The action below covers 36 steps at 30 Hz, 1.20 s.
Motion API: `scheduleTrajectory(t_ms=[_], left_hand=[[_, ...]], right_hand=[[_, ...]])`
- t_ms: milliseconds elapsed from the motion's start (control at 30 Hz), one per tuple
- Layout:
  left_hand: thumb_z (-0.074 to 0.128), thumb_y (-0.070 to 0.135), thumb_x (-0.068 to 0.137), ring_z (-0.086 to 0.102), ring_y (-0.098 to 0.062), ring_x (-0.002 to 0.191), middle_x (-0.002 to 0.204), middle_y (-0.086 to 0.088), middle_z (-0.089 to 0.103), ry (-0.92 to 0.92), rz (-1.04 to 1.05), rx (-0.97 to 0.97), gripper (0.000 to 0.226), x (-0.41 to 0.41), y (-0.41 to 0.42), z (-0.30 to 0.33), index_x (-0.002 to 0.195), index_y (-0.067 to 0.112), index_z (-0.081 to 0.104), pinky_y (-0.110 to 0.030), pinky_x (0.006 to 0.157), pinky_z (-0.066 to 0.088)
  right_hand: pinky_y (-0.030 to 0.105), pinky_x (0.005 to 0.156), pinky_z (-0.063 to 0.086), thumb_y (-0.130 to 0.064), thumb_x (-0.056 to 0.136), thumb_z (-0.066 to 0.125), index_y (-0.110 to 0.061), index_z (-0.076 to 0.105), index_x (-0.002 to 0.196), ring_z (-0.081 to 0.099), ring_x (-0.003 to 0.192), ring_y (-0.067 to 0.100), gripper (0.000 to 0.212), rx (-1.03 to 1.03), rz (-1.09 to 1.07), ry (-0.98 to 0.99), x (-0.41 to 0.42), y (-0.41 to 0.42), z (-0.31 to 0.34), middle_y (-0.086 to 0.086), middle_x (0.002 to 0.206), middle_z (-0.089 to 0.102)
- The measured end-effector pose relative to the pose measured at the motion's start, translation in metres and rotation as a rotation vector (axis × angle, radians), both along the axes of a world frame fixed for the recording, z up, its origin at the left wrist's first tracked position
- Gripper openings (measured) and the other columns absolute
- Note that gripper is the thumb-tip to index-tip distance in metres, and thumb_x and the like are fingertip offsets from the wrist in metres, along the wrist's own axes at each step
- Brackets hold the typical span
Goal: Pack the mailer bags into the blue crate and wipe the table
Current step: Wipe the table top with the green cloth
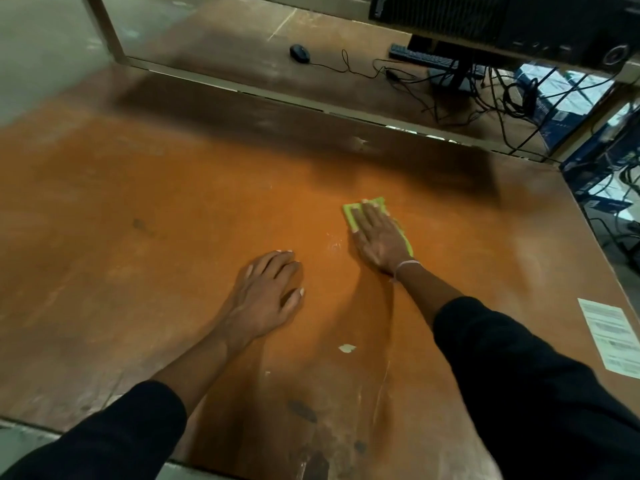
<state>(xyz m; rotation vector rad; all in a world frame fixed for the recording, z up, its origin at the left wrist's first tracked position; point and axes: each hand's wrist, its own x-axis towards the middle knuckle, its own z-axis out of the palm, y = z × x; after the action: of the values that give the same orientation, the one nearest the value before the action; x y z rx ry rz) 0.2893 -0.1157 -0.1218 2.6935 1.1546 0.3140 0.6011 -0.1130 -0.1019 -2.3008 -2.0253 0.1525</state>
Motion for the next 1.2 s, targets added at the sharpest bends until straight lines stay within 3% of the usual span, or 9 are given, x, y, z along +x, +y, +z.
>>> scheduleTrajectory(t_ms=[67, 200, 267, 467, 667, 833, 1033, 1100, 1200], left_hand=[[0.033, 0.058, 0.099, 0.029, -0.02, 0.15, 0.161, 0.003, 0.038, 0.001, -0.001, -0.005, 0.062, -0.001, 0.0, 0.001, 0.147, 0.023, 0.05, -0.047, 0.113, 0.034], [0.031, 0.058, 0.1, 0.028, -0.021, 0.151, 0.163, 0.003, 0.035, 0.019, -0.002, 0.0, 0.063, -0.001, -0.001, 0.003, 0.149, 0.022, 0.048, -0.045, 0.115, 0.033], [0.03, 0.059, 0.1, 0.028, -0.022, 0.151, 0.162, 0.002, 0.036, 0.018, -0.007, -0.002, 0.064, -0.001, 0.0, 0.002, 0.149, 0.022, 0.049, -0.046, 0.116, 0.034], [0.038, 0.054, 0.103, 0.024, -0.022, 0.152, 0.164, 0.003, 0.032, -0.01, -0.021, -0.052, 0.058, -0.002, 0.002, 0.001, 0.15, 0.022, 0.046, -0.048, 0.116, 0.032], [0.033, 0.054, 0.102, 0.022, -0.024, 0.153, 0.164, 0.0, 0.031, -0.077, -0.049, -0.122, 0.06, -0.007, 0.0, 0.004, 0.149, 0.019, 0.047, -0.054, 0.117, 0.029], [0.044, 0.044, 0.105, 0.023, -0.024, 0.152, 0.162, -0.001, 0.033, -0.116, -0.063, -0.136, 0.049, -0.01, 0.001, 0.004, 0.146, 0.018, 0.049, -0.052, 0.118, 0.027], [0.052, 0.037, 0.103, 0.032, -0.024, 0.148, 0.155, -0.003, 0.044, -0.219, -0.092, -0.166, 0.046, -0.017, 0.003, 0.004, 0.144, 0.015, 0.053, -0.046, 0.117, 0.026], [0.055, 0.033, 0.102, 0.036, -0.026, 0.145, 0.152, -0.005, 0.047, -0.257, -0.106, -0.211, 0.046, -0.019, 0.009, 0.006, 0.144, 0.013, 0.053, -0.042, 0.118, 0.026], [0.057, 0.026, 0.101, 0.043, -0.03, 0.138, 0.145, -0.01, 0.053, -0.287, -0.154, -0.264, 0.045, -0.026, 0.023, 0.011, 0.142, 0.009, 0.053, -0.039, 0.115, 0.03]], right_hand=[[0.047, 0.127, 0.01, -0.051, 0.105, 0.012, -0.028, 0.011, 0.162, 0.003, 0.157, 0.023, 0.061, -0.028, 0.107, -0.005, 0.009, -0.006, 0.0, 0.002, 0.17, 0.005], [0.05, 0.126, 0.011, -0.05, 0.102, 0.004, -0.019, 0.009, 0.163, 0.005, 0.156, 0.032, 0.068, 0.009, -0.49, -0.055, 0.038, -0.023, -0.002, 0.011, 0.17, 0.005], [0.05, 0.126, 0.008, -0.047, 0.105, 0.007, -0.017, 0.004, 0.163, 0.002, 0.156, 0.034, 0.065, -0.034, -0.609, -0.034, 0.033, -0.02, 0.001, 0.013, 0.169, 0.0], [0.044, 0.128, 0.004, -0.057, 0.101, 0.004, -0.027, 0.01, 0.162, 0.0, 0.157, 0.022, 0.068, 0.002, -0.004, 0.019, -0.012, -0.044, -0.005, 0.002, 0.17, 0.002], [0.051, 0.125, 0.011, -0.05, 0.101, 0.005, -0.017, 0.013, 0.162, 0.006, 0.156, 0.034, 0.07, 0.04, -0.651, -0.031, -0.038, -0.095, -0.012, 0.013, 0.169, 0.008], [0.043, 0.127, 0.005, -0.047, 0.106, 0.014, -0.025, 0.014, 0.162, 0.0, 0.157, 0.024, 0.06, 0.068, -0.121, -0.014, -0.116, -0.126, -0.014, 0.003, 0.17, 0.005], [0.051, 0.125, 0.013, -0.046, 0.101, 0.006, -0.018, 0.012, 0.162, 0.006, 0.156, 0.033, 0.068, 0.048, -0.704, -0.06, -0.121, -0.15, -0.013, 0.01, 0.17, 0.008], [0.052, 0.125, 0.014, -0.046, 0.099, 0.005, -0.017, 0.013, 0.162, 0.006, 0.156, 0.034, 0.07, 0.054, -0.646, -0.038, -0.15, -0.142, -0.01, 0.012, 0.169, 0.008], [0.047, 0.127, 0.008, -0.045, 0.105, 0.013, -0.023, 0.012, 0.163, 0.0, 0.157, 0.027, 0.062, 0.067, -0.278, -0.014, -0.199, -0.152, -0.015, 0.005, 0.17, 0.004]])
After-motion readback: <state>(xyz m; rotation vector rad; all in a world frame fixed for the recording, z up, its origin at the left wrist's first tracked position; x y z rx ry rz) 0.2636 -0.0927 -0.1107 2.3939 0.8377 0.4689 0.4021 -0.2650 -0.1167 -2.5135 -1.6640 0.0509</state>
